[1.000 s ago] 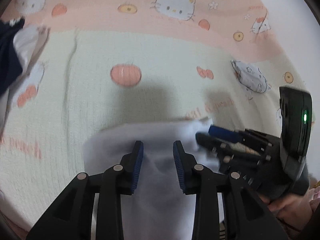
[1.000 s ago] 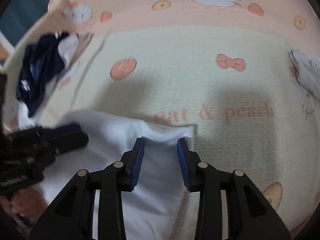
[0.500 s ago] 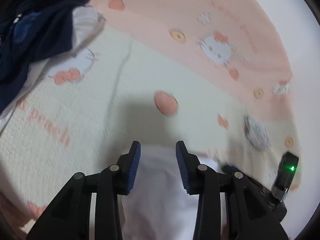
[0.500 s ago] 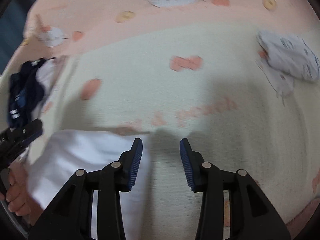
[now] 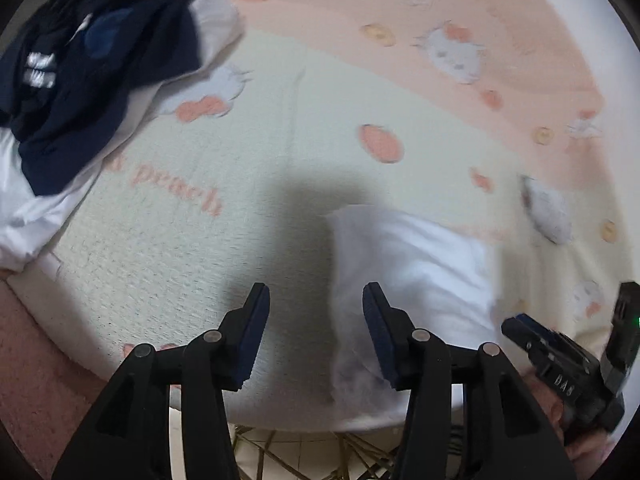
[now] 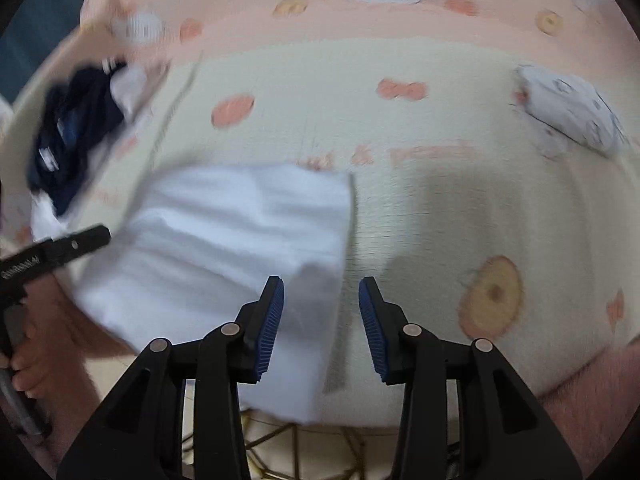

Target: Fold clothes

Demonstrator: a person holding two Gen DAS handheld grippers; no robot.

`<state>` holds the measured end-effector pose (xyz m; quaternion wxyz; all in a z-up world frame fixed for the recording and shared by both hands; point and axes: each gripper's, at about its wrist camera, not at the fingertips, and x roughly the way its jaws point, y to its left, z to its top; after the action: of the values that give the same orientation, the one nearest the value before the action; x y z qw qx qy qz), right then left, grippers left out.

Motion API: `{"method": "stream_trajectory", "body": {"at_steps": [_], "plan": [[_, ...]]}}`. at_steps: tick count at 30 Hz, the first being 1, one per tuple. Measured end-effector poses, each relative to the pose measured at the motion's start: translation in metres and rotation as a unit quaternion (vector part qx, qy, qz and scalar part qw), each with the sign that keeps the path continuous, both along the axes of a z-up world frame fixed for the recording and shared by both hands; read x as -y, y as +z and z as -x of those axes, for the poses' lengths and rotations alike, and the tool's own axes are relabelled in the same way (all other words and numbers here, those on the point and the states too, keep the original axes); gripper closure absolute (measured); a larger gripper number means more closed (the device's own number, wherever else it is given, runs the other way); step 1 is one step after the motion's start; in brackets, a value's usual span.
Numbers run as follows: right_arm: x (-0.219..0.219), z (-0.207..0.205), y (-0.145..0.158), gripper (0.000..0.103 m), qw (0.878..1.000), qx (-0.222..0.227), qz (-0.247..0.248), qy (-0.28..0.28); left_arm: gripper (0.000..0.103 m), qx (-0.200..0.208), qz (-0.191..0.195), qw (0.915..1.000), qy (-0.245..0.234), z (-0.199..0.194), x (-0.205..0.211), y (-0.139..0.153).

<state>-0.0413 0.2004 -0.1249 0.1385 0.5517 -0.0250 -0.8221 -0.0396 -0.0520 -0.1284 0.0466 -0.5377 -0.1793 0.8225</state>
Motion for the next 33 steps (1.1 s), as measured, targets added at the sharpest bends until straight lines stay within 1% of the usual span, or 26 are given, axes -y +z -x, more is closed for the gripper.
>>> {"method": "stream_trajectory", "body": {"at_steps": [2,3,4,6,7,9,12,14,16,17,19,20,22,24,26,29,31,32,33], "plan": [[-0.002,-0.01,0.008,0.062,1.0,0.0,0.024,0.008,0.052,-0.002,-0.007,0.9994,-0.035,-0.011,-0.012,0.0],[0.002,-0.018,0.008,0.062,0.999,0.004,0.028,0.026,0.053,0.002,-0.003,0.999,-0.045,-0.014,-0.018,-0.003],[0.007,-0.021,0.005,0.062,0.999,0.01,0.014,0.042,0.053,0.009,0.007,0.9985,-0.053,-0.015,-0.024,-0.008],[0.018,-0.028,-0.002,0.062,0.997,0.022,-0.018,0.073,0.051,0.037,0.041,0.9969,-0.055,-0.012,-0.028,-0.022],[0.022,-0.03,-0.011,0.062,0.995,0.037,-0.046,0.078,0.051,0.053,0.04,0.9967,-0.047,-0.012,-0.023,-0.028],[0.021,-0.029,-0.029,0.06,0.991,0.074,-0.081,0.071,0.048,0.07,0.016,0.997,-0.029,-0.011,-0.008,-0.034],[0.002,-0.025,-0.028,0.054,0.994,0.085,-0.057,0.037,0.048,0.083,0.001,0.9965,-0.005,-0.014,0.012,-0.039],[-0.009,-0.023,-0.027,0.053,0.995,0.093,-0.043,0.018,0.048,0.087,-0.014,0.9959,0.016,-0.018,0.026,-0.041],[-0.015,-0.023,-0.026,0.053,0.995,0.096,-0.037,0.009,0.048,0.086,-0.036,0.995,0.035,-0.021,0.039,-0.041],[-0.015,-0.025,-0.023,0.053,0.995,0.091,-0.035,0.009,0.048,0.08,-0.05,0.9946,0.042,-0.021,0.044,-0.039],[-0.017,-0.024,-0.012,0.053,0.997,0.067,-0.022,0.011,0.048,0.063,-0.063,0.9948,0.049,-0.021,0.051,-0.034],[-0.019,-0.024,-0.006,0.053,0.998,0.055,-0.01,0.01,0.051,0.049,-0.074,0.9949,0.046,-0.021,0.053,-0.03],[-0.025,-0.019,0.003,0.053,0.999,0.037,0.02,-0.002,0.051,0.026,-0.12,0.9918,0.035,-0.017,0.056,-0.025],[-0.031,-0.013,0.011,0.051,0.999,0.021,0.048,-0.013,0.051,0.021,-0.161,0.9864,0.02,-0.014,0.054,-0.025],[-0.032,-0.001,0.0,0.051,0.997,0.036,0.059,-0.026,0.051,0.033,-0.181,0.9829,0.006,-0.011,0.05,-0.034],[-0.028,0.009,-0.014,0.051,0.996,0.067,0.054,-0.033,0.049,0.066,-0.182,0.9811,-0.005,-0.014,0.046,-0.05],[-0.023,0.007,-0.02,0.051,0.996,0.078,0.044,-0.026,0.041,0.085,-0.186,0.9788,-0.003,-0.014,0.05,-0.06],[-0.019,0.006,-0.022,0.05,0.996,0.081,0.039,-0.02,0.034,0.094,-0.198,0.9756,0.005,-0.012,0.055,-0.065],[-0.016,0.006,-0.025,0.049,0.996,0.084,0.034,-0.015,0.031,0.1,-0.208,0.9729,0.01,-0.011,0.059,-0.069]]}}
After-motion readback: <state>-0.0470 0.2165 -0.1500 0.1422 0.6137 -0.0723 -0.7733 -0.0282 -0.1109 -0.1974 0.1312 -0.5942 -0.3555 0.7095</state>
